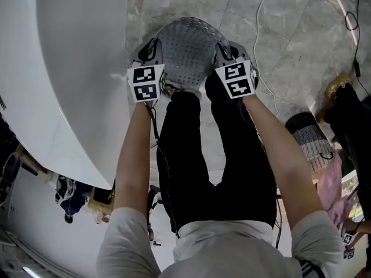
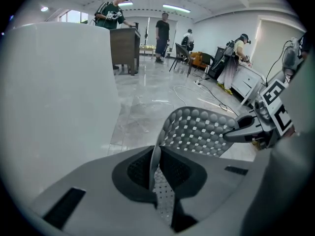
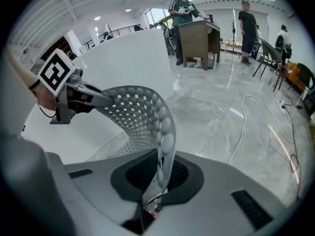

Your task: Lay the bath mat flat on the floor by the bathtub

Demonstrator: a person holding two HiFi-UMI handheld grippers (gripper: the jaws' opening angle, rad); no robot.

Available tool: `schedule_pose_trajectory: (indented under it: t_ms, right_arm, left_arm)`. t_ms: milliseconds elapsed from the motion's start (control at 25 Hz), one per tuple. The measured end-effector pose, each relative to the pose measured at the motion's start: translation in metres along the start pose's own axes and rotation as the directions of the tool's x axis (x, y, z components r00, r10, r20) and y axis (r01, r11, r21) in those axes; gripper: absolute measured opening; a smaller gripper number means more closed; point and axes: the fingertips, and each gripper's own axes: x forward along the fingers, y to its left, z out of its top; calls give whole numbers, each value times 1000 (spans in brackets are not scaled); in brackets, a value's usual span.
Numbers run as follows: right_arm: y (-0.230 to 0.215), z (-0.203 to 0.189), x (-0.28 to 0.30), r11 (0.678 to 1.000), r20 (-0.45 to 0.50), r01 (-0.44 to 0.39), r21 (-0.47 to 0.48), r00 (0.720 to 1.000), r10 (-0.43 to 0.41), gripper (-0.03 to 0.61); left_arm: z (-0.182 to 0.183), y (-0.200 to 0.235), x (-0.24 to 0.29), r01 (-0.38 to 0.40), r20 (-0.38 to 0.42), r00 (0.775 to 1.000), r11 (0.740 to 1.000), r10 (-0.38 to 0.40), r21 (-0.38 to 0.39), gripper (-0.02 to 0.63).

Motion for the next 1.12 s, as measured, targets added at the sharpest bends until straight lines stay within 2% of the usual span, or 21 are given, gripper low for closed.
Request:
schedule_pose_trajectory:
  t_ms: [280,440,680,880,1120]
  right_arm:
    - [-2,3,20,999,11,5,-53,1000,-4,21]
    - [-6,4,33,997,25,6,-72,1000,-5,20]
    - [-27,-8,51,998,32,38,-54,999,-36,21]
    - [-34,-8,67,997,36,52,-62,998,-50,20]
    - [-43,-6,87,994,45,62,-90,997,-58,21]
  left_arm:
    - [-6,10,25,14,30,999,1000,-14,-10,31]
    - [-7,17,39,21,50,998,999,-23,41,31]
    - [-18,18,57,56,57,997,996,-60,67,31]
    - [-18,12,77,82,61,994,986,-92,147,31]
    - [-13,26,105,65,88,993,990,-77,124,31]
